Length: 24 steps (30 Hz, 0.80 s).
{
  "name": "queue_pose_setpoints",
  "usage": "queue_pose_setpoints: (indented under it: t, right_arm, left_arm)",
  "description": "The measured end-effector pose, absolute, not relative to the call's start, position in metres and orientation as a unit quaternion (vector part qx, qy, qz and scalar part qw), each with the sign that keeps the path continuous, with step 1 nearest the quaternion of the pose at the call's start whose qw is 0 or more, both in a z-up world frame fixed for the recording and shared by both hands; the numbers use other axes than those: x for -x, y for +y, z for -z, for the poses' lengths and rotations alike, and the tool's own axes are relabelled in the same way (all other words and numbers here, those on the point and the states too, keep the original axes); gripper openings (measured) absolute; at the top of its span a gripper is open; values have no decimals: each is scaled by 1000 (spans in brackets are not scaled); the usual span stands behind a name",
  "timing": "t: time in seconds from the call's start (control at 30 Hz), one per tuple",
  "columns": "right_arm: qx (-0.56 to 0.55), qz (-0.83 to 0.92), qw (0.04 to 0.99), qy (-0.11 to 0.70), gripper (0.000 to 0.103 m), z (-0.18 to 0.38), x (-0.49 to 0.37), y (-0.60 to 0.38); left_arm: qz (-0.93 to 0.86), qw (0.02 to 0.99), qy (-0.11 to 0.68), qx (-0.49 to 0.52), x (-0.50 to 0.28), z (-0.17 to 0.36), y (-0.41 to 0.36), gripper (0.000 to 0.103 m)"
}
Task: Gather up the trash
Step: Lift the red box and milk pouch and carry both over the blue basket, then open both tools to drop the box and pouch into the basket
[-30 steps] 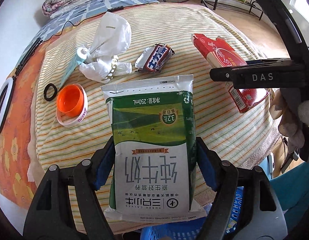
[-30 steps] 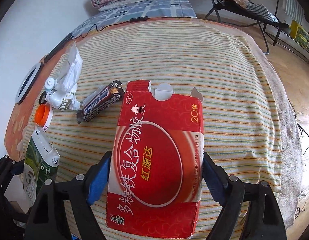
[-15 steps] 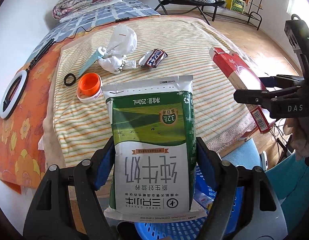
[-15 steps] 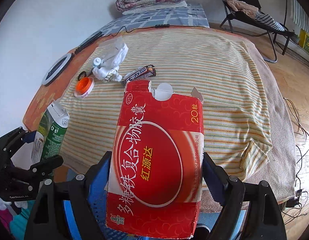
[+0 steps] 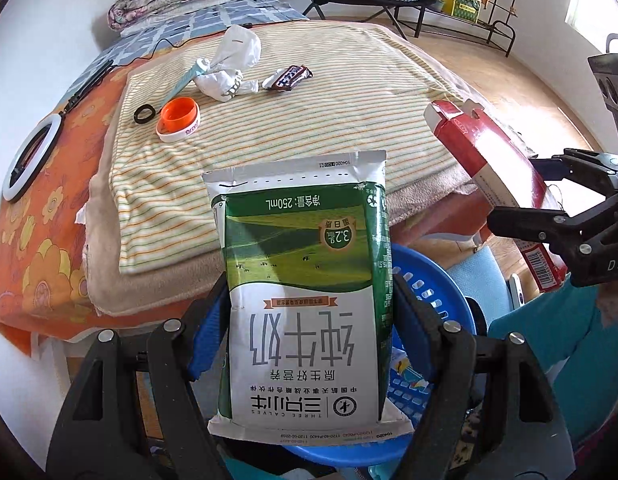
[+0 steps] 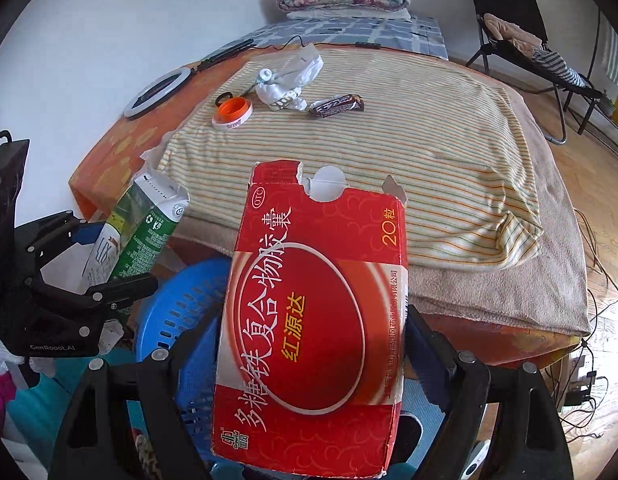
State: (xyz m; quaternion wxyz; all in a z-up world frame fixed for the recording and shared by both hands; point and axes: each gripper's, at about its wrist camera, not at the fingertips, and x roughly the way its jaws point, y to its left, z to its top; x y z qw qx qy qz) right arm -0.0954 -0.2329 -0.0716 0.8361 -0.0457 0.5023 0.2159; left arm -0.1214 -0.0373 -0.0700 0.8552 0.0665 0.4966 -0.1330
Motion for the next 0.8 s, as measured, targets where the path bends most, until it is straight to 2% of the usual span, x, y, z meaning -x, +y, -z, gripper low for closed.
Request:
queue_pose_setpoints:
  t: [0.4,0.8]
  right_arm:
    - [83,-244,800,541,86,116,140,-211]
    - [92,-248,775,574,87,154,146,-202]
  left_arm:
    - [130,835,531,-57,155,107,-32,77]
    - [132,810,569,-60,162,147,-35,77]
